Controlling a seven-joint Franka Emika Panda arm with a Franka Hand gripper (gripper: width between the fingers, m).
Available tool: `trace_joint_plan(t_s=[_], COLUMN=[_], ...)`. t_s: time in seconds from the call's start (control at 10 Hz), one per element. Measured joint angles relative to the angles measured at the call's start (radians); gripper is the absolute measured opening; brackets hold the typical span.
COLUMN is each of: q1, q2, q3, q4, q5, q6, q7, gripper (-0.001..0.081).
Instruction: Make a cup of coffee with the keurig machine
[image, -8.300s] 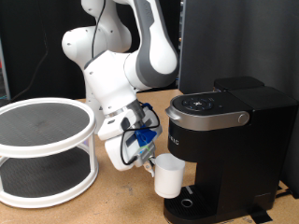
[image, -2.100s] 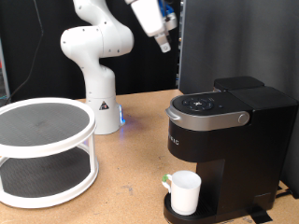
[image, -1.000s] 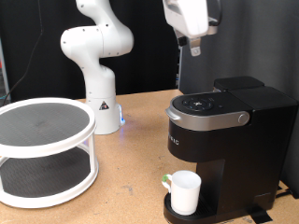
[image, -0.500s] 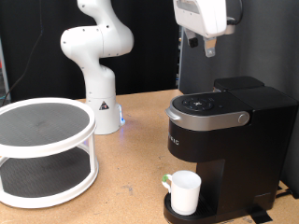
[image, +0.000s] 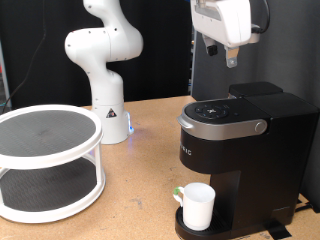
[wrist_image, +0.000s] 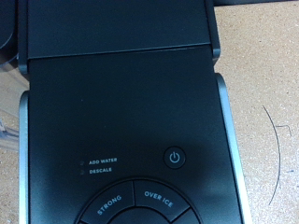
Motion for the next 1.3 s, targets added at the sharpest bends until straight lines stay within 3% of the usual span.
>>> trace_joint_plan(t_s=[0.8, 1.3], q1=[-0.001, -0.001], q2=[0.003, 0.025], q3=[-0.001, -0.001], q4=[0.010, -0.015], q5=[0.002, -0.071], q6=[-0.006, 0.028], q7=[-0.045, -0.084], gripper=[0.0805, 0.0805])
